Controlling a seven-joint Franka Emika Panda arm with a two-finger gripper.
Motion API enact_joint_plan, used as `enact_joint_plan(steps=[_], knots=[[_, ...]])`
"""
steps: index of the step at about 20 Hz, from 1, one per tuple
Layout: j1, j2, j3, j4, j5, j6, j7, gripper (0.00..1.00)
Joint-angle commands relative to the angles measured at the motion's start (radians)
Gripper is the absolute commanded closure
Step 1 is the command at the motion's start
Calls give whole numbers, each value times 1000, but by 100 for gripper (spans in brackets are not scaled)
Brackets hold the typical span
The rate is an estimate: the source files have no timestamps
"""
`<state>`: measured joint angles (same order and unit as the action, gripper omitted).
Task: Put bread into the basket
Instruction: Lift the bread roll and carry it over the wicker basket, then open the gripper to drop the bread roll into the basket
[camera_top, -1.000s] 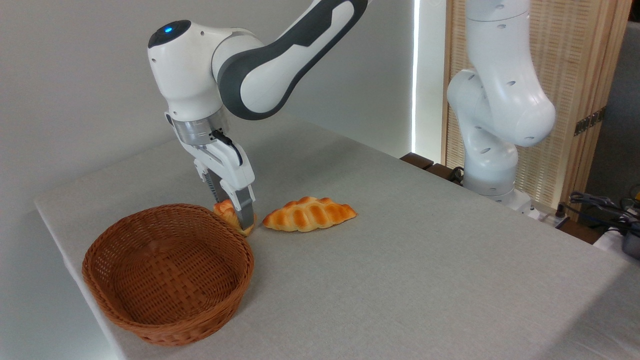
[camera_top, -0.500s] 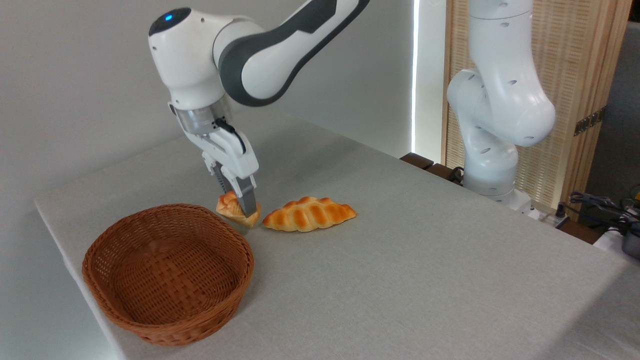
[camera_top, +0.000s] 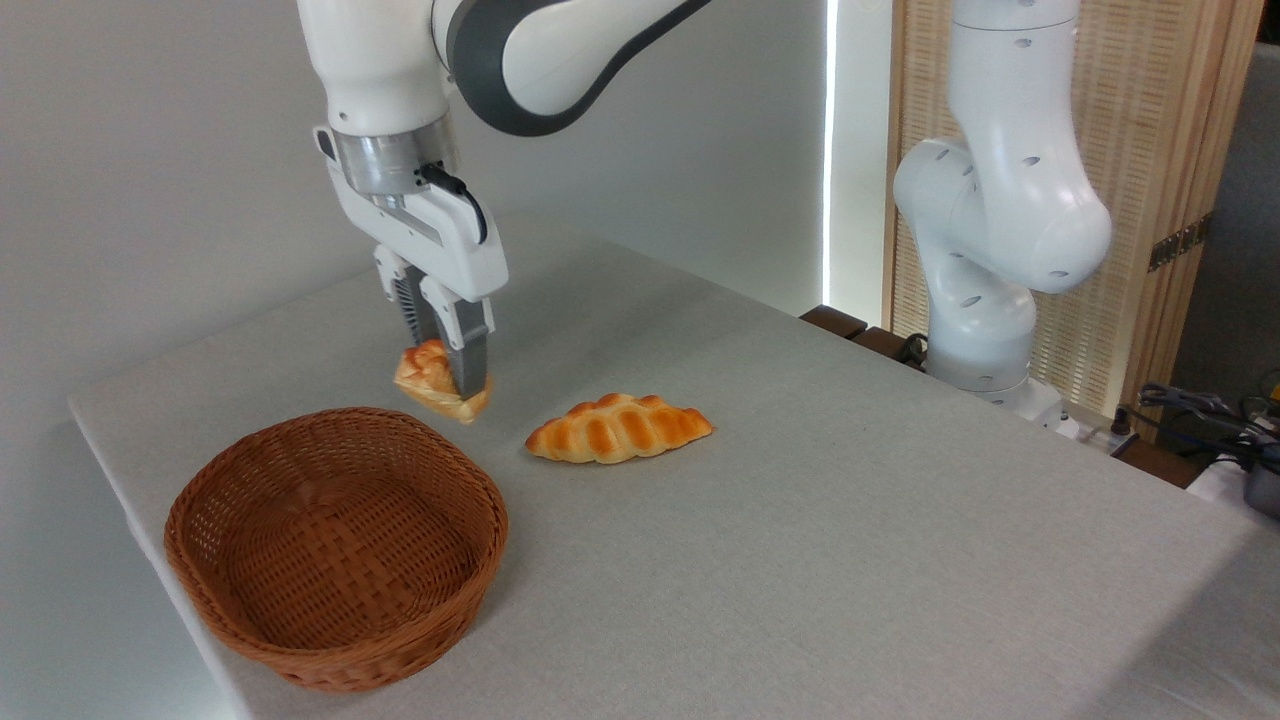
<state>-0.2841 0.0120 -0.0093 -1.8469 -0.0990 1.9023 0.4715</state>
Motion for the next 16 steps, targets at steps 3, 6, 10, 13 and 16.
enact_joint_plan(steps=[3, 6, 10, 13, 16], knots=[[-3, 43, 43, 31, -22, 173, 32, 0], [-3, 71, 48, 31, -19, 228, 27, 0], [-4, 77, 46, 31, -13, 228, 32, 0], [-6, 79, 46, 31, -13, 227, 30, 0], [-7, 85, 37, 31, -13, 227, 26, 0]])
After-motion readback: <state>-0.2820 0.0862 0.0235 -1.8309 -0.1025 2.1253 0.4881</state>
